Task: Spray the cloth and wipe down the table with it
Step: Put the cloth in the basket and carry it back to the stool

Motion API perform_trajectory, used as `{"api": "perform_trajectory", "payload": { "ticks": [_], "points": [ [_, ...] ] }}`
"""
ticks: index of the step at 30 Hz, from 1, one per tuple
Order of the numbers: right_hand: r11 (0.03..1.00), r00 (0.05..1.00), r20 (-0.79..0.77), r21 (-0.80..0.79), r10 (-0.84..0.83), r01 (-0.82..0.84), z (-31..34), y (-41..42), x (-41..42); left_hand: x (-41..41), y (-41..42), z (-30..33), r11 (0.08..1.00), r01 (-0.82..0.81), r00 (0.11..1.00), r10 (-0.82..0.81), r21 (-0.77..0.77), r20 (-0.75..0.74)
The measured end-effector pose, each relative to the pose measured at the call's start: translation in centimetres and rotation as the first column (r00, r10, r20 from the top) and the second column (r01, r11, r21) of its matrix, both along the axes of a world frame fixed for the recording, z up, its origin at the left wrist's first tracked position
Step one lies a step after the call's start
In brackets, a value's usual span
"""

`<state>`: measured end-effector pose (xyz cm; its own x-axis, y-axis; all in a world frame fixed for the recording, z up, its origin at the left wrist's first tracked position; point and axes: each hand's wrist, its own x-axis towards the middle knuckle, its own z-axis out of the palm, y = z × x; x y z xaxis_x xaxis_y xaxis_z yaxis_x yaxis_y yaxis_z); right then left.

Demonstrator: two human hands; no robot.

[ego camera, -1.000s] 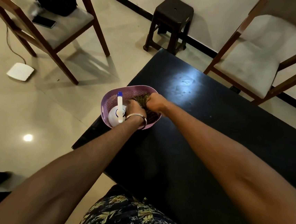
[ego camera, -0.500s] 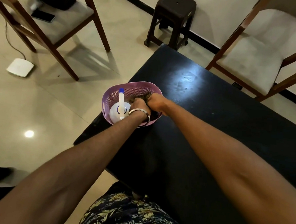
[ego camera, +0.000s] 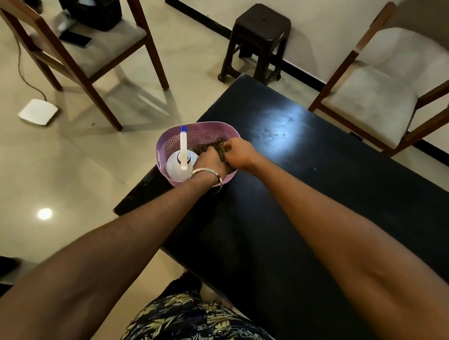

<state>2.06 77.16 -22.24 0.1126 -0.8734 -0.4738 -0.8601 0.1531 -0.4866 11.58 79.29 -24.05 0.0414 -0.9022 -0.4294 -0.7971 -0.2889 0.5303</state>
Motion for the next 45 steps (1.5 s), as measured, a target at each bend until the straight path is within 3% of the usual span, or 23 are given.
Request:
{"api": "perform_trajectory", "payload": {
  "ticks": [3, 8, 11, 17, 21, 24, 36, 45],
  "points": [
    [0.997, 0.998, 0.052, -0.066, -0.041, 0.044, 0.6, 1.7, -0.2, 0.0, 1.7, 0.4, 0.990, 0.048, 0.997, -0.039, -0.131, 0.071],
    [0.974, 0.985, 0.117, -0.172, -0.130, 0.149, 0.7, 4.1, -0.9, 0.4, 4.5, -0.1, 0.937, -0.060, 0.998, 0.049, -0.344, -0.041],
    [0.947, 0.976, 0.121, -0.246, -0.181, 0.206, 0.4, 5.2, -1.5, 1.1, 6.6, -0.4, 0.913, -0.121, 0.993, 0.108, -0.390, -0.057],
    [0.899, 0.931, 0.148, -0.246, -0.334, 0.362, -1.0, 6.2, -2.9, 4.0, 9.2, -0.5, 0.873, -0.439, 0.897, 0.412, -0.214, -0.159],
    [0.900, 0.920, 0.144, -0.199, -0.365, 0.388, -1.2, 6.1, -3.5, 6.7, 8.8, -0.2, 0.674, -0.730, 0.676, 0.690, -0.112, -0.257],
    [0.901, 0.911, 0.144, -0.151, -0.386, 0.406, -1.2, 5.4, -3.6, 8.6, 7.6, 0.5, 0.606, -0.795, 0.584, 0.761, -0.009, -0.283],
    [0.899, 0.893, 0.138, -0.025, -0.429, 0.436, -1.7, 0.6, -1.9, 12.3, -0.1, -0.8, 0.820, -0.553, 0.770, 0.570, 0.146, -0.288],
    [0.876, 0.876, 0.057, -0.039, -0.479, 0.481, -3.2, -1.7, -1.0, 13.5, -2.2, -2.1, 0.922, -0.378, 0.917, 0.385, 0.082, -0.102]
  ]
}}
